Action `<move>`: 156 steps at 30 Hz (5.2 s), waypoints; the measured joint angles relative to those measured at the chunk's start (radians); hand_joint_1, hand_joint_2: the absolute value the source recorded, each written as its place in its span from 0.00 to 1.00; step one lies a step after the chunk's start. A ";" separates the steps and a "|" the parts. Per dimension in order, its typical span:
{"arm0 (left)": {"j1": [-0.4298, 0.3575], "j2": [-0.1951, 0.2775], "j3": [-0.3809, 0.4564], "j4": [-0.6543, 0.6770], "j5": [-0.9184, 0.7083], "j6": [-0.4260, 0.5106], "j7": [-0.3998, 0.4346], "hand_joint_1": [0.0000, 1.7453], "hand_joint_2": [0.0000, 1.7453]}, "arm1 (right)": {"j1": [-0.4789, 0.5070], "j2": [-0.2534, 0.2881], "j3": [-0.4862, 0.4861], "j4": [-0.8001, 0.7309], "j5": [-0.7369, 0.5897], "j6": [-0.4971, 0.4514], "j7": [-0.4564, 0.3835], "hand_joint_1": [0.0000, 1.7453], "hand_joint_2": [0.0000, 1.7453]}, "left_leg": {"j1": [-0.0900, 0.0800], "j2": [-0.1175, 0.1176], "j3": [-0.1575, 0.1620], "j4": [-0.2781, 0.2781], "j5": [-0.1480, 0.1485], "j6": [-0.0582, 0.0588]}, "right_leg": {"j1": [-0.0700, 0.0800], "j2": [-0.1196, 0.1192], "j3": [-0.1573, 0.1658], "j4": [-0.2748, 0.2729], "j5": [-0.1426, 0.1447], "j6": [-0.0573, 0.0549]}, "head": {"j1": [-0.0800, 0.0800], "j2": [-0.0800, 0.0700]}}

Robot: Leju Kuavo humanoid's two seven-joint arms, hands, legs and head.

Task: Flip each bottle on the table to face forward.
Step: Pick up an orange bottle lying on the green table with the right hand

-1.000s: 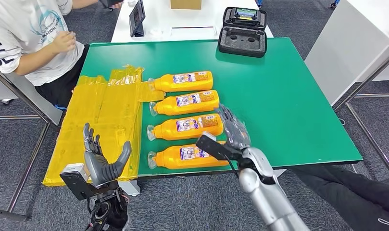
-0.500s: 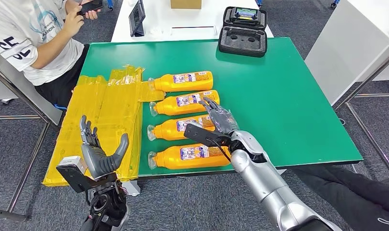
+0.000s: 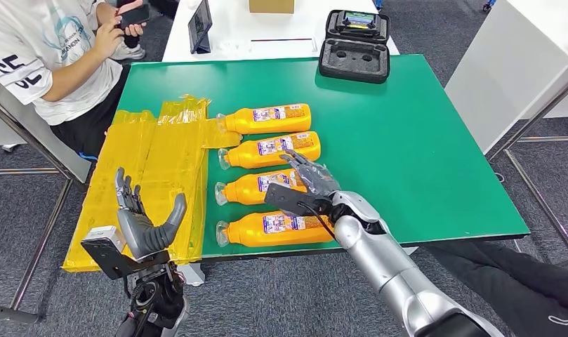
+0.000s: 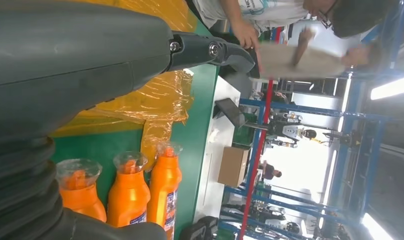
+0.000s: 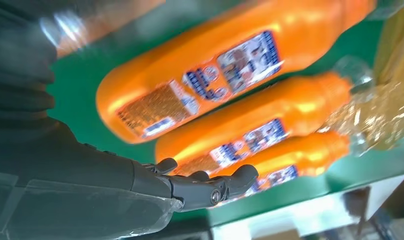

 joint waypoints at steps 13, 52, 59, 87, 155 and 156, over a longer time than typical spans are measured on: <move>-0.001 0.012 0.016 0.018 0.011 0.010 0.000 0.00 1.00 | -0.008 -0.056 0.039 -0.070 -0.192 0.159 -0.042 0.00 1.00 | 0.000 0.000 0.000 0.000 0.000 0.000 | 0.000 0.000 0.000 0.000 0.000 0.000 | 0.000 0.000; 0.055 0.023 0.065 -0.034 0.015 0.041 0.000 0.00 1.00 | 0.051 -0.226 0.166 -0.140 -0.160 0.252 -0.061 0.00 1.00 | 0.000 -0.001 -0.002 0.000 0.000 0.001 | 0.000 -0.002 -0.001 0.000 0.000 0.000 | 0.000 0.000; 0.065 0.023 0.071 -0.038 0.013 0.041 0.000 0.00 1.00 | 0.050 -0.226 0.173 -0.112 -0.151 0.244 -0.061 0.00 1.00 | 0.000 -0.001 -0.002 0.000 0.000 0.001 | 0.000 -0.002 -0.001 0.000 0.000 0.000 | 0.000 0.000; 0.079 0.022 0.088 -0.040 0.023 0.015 0.000 0.00 1.00 | -0.043 -0.207 0.201 0.046 -0.134 0.306 -0.085 0.52 1.00 | 0.000 -0.001 -0.002 0.000 0.000 0.001 | 0.000 -0.002 -0.001 0.000 0.000 0.000 | 0.000 0.000; 0.114 0.006 0.002 -0.145 0.221 -0.424 0.016 0.00 1.00 | 0.137 0.061 -0.059 -0.050 -0.419 0.157 -0.528 1.00 1.00 | 0.000 -0.001 -0.002 0.000 0.000 0.001 | 0.000 -0.002 -0.003 0.000 0.000 0.000 | 0.000 0.000; 0.106 0.007 -0.014 -0.138 0.220 -0.427 0.016 0.00 1.00 | 0.150 0.067 -0.060 -0.051 -0.419 0.159 -0.530 1.00 1.00 | 0.000 -0.001 -0.002 0.000 0.000 0.001 | 0.000 -0.002 -0.003 0.000 0.000 0.000 | 0.000 0.000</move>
